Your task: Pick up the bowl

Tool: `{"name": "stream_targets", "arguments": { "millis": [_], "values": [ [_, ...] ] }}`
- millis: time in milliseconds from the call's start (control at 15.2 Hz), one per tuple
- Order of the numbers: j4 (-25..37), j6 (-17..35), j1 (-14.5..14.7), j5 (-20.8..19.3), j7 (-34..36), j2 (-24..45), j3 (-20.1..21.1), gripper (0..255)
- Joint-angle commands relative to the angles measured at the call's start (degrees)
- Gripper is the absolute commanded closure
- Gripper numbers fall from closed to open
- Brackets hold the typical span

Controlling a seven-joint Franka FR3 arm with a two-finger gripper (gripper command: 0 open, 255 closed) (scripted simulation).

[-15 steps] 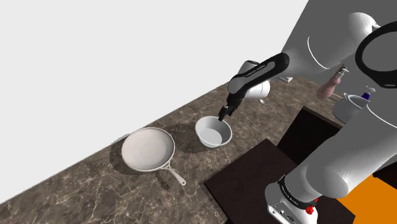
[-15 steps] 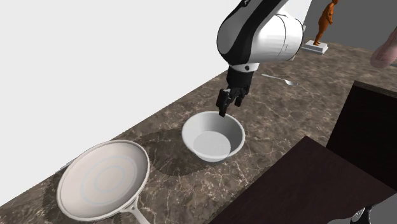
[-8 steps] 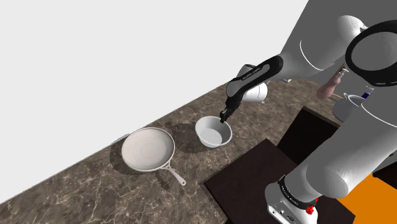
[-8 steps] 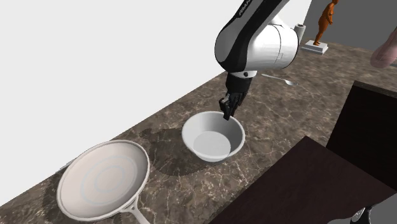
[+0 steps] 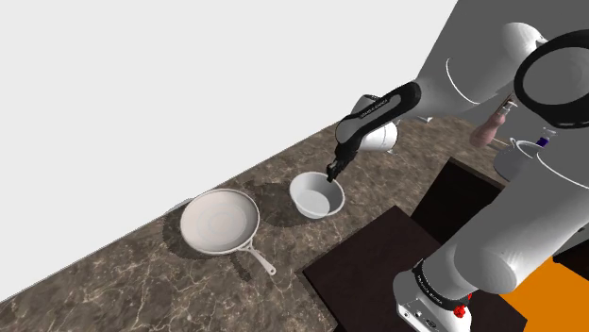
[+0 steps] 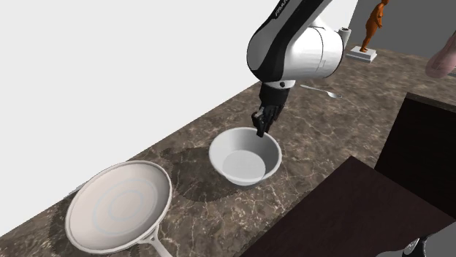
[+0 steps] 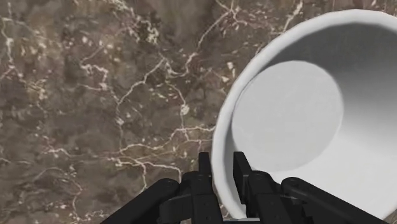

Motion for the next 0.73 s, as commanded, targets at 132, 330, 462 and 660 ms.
{"name": "stream_targets", "arguments": {
  "millis": [132, 330, 462, 660],
  "values": [
    [0.05, -2.69, 0.07, -2.09, 1.75, -2.80, -0.45, 255],
    [0.25, -5.07, 0.00, -3.67, 3.10, -5.11, -0.67, 255],
    [0.46, -6.68, -0.08, -4.61, 3.91, -6.59, -0.74, 255],
    [0.90, -9.13, -0.24, -5.84, 5.01, -8.71, -0.78, 255]
  ]
}}
